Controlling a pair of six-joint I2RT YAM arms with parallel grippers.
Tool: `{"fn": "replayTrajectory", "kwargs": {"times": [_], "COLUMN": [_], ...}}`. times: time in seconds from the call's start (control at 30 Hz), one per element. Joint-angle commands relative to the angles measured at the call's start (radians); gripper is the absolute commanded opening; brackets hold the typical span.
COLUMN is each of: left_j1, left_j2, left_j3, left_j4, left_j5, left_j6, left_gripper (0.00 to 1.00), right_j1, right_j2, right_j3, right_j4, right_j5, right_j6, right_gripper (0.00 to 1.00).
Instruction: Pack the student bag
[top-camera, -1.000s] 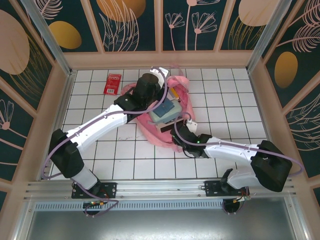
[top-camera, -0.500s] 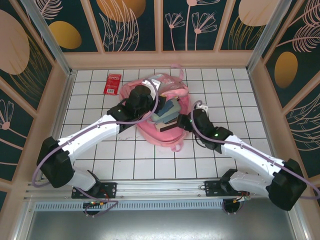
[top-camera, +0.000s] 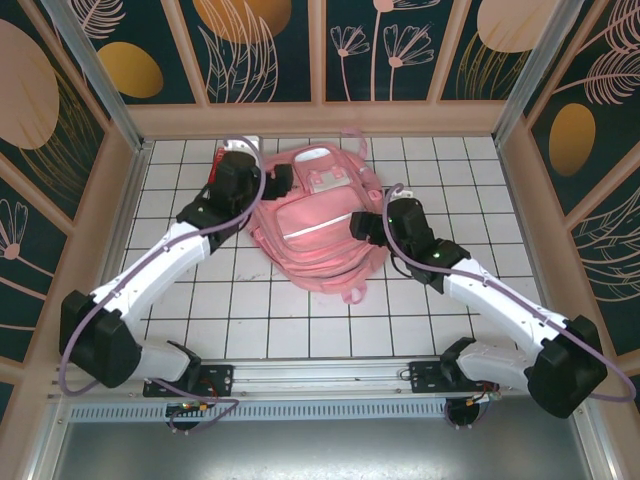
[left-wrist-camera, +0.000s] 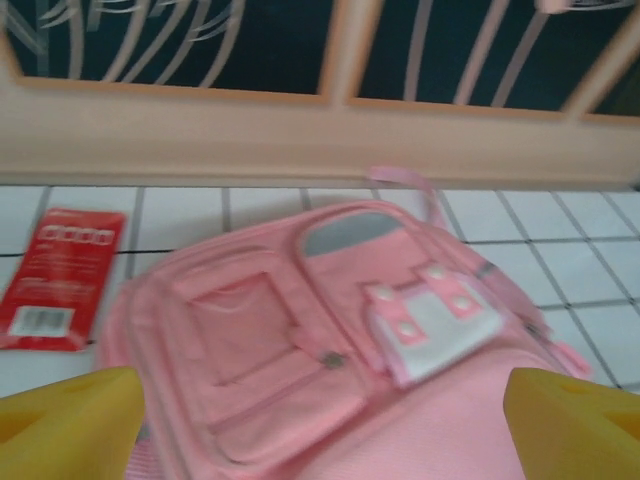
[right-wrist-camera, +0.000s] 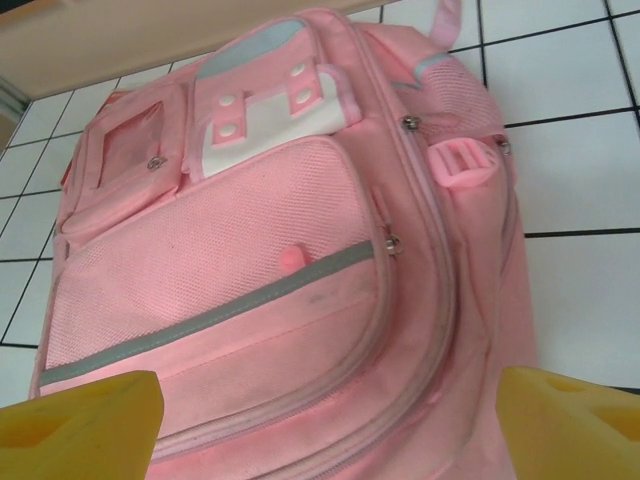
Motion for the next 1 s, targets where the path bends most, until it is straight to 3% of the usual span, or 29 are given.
{"fn": "replayTrajectory", "kwargs": {"times": [0.0, 0.2, 0.37, 0.5, 0.6, 0.8, 0.97], "left_j1": [0.118, 0.3, 0.383, 0.451, 0.49, 0.554, 0.561], "left_j2": [0.075, 0.206, 0.336, 0.455, 0.539, 0.698, 0.759], "left_j3": [0.049, 0.094, 0.167, 0.234, 0.303, 0.434, 0.462], "left_j4": [-0.056, -0.067, -0.086, -0.082, -0.082, -0.107, -0.092], "left_j5": [0.04, 0.094, 0.096, 0.159, 0.214, 0.274, 0.251], "left_j6": [-0.098, -0.125, -0.081, -0.071, -0.084, -0.141, -0.176], "left_gripper": [0.91, 0.87, 0.8, 0.72, 0.6, 0.58, 0.53], "right_j1": [-0.014, -0.02, -0.021, -0.024, -0.023, -0.027, -0.03], "right_j2": [0.007, 0.013, 0.035, 0.03, 0.01, -0.011, -0.006], "right_j3": [0.025, 0.024, 0.021, -0.001, -0.024, -0.06, -0.069], "right_j4": [0.086, 0.18, 0.226, 0.251, 0.276, 0.306, 0.318], "right_j5": [-0.059, -0.165, -0.225, -0.257, -0.273, -0.288, -0.3], "right_j6": [-0.044, -0.07, -0.09, -0.084, -0.082, -0.076, -0.075], "right_gripper": [0.87, 0.88, 0.88, 0.88, 0.89, 0.89, 0.89]}}
